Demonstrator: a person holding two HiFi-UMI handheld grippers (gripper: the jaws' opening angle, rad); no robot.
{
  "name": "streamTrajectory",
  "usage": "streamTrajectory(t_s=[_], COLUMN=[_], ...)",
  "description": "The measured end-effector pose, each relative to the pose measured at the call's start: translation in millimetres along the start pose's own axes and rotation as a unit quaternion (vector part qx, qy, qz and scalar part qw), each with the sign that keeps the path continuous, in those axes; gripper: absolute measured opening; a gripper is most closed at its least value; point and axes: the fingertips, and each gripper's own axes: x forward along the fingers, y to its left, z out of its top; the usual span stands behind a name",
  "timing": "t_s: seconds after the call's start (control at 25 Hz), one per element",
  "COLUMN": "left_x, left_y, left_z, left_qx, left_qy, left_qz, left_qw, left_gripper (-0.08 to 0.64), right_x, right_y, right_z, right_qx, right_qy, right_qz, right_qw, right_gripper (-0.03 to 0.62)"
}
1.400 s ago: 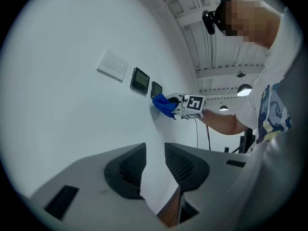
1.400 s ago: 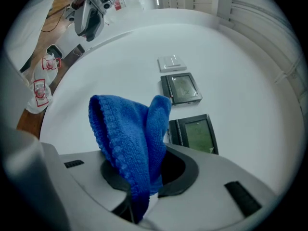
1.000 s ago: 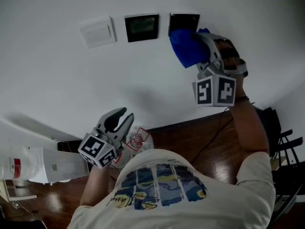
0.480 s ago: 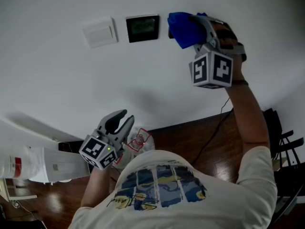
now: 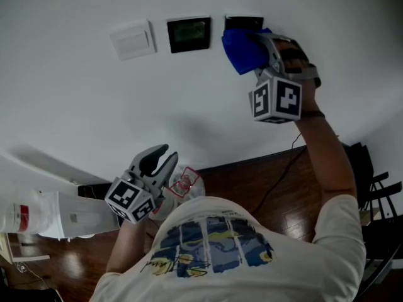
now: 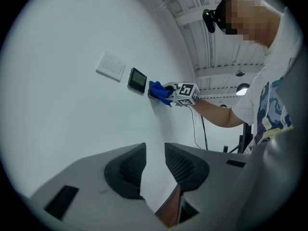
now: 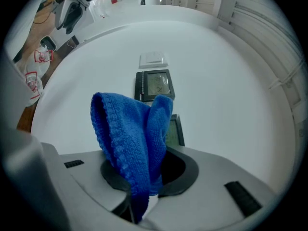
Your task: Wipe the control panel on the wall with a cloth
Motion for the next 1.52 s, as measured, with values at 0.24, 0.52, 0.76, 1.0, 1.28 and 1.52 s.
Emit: streamTrajectory(t_s=[0.24, 0.52, 0.76, 1.0, 1.28, 1.52], left_x=[1, 1, 0, 2, 1, 1], left_y=[-3, -3, -2, -3, -1, 0], left_z=[0, -2, -3, -2, -1, 0], left_qx=[-0.002, -0.004, -0.004, -0.007, -0.006, -0.005], left_qy=[0.005, 0.005, 0.005, 0.006, 0.002, 0.002], left_qz=[-0.001, 0.001, 0.003, 0.003, 0.005, 0.006], left_qw=[1.0000, 1.0000, 1.0000, 1.0000, 1.0000, 1.0000], left_gripper=[0.097, 0.097, 0.097, 0.097, 0.097, 0.097], right_x=[0, 4, 5, -2, -21, -42], right_y=[27, 58, 68, 66, 66, 68], right_z=[-1, -3, -7, -3, 6, 5], right_qx=[0.000, 0.006, 0.013, 0.018, 0.052, 0.136], right_qy=[-0.001, -0.001, -0.001, -0.012, -0.033, -0.055], right_qz=[0.024, 0.053, 0.060, 0.057, 0.060, 0.073], right_qw=[1.000, 0.999, 0.998, 0.998, 0.996, 0.986], right_gripper=[0.086, 0.086, 0.086, 0.086, 0.086, 0.086])
